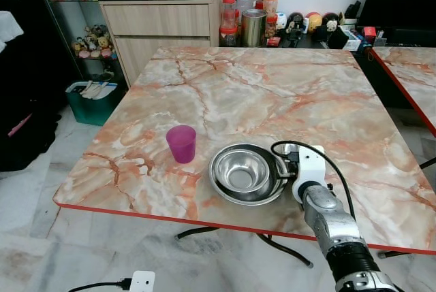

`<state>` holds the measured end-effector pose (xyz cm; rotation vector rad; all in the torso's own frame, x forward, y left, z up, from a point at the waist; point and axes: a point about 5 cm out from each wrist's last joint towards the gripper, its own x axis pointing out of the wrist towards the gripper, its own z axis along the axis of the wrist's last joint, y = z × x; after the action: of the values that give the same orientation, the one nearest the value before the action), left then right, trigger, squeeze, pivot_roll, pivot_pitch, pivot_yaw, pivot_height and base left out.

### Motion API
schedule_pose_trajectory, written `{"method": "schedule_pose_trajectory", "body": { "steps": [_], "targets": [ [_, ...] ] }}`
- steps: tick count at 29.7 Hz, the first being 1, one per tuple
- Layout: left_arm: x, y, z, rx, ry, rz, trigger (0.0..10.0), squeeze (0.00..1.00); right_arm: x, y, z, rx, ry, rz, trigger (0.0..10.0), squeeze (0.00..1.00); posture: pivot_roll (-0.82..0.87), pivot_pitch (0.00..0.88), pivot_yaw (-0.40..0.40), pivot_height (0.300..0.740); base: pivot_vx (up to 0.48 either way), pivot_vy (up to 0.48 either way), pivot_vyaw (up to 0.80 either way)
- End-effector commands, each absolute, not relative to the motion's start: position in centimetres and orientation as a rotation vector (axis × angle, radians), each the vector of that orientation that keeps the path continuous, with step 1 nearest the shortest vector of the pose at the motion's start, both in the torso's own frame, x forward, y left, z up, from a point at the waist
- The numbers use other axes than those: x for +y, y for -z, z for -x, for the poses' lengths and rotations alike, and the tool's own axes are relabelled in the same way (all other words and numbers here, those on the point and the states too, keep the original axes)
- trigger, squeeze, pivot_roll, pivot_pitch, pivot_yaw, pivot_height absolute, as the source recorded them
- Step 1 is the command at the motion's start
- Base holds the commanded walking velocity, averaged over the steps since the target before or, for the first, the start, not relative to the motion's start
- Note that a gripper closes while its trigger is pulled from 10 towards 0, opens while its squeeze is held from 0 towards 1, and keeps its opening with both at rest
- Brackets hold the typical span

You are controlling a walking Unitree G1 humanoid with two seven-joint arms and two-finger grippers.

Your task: Setting the table

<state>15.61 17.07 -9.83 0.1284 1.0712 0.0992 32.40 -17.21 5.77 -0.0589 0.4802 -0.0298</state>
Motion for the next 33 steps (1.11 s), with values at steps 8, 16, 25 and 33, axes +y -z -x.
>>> {"method": "schedule_pose_trajectory", "body": {
  "steps": [8, 16, 25, 33],
  "targets": [
    [17.13, 10.13, -14.91, 1.112, -0.098, -0.131, 10.0, 0.0, -17.0, -5.71, -32.2, 0.496, 0.009, 0.067, 10.0, 0.0, 0.02, 0.0, 0.031, 0.74, 0.0, 0.0, 0.0],
    [17.14, 10.13, -14.92, 1.112, -0.098, -0.132, 10.0, 0.0, -16.93, -5.65, -32.15, 0.505, -0.003, 0.071, 10.0, 0.01, 0.02, 0.0, 0.032, 0.74, 0.0, 0.0, 0.0],
    [17.15, 10.13, -14.91, 1.114, -0.096, -0.133, 10.0, 0.0, -16.81, -5.68, -32.11, 0.504, -0.007, 0.066, 10.0, 1.0, 0.02, 0.0, 0.032, 0.74, 0.0, 0.0, 0.0],
    [17.16, 10.13, -14.93, 1.114, -0.096, -0.134, 10.0, 0.0, -16.88, -5.93, -32.22, 0.489, 0.002, 0.067, 10.0, 1.0, 0.02, 0.0, 0.032, 0.74, 0.0, 0.0, 0.0]
  ]
}}
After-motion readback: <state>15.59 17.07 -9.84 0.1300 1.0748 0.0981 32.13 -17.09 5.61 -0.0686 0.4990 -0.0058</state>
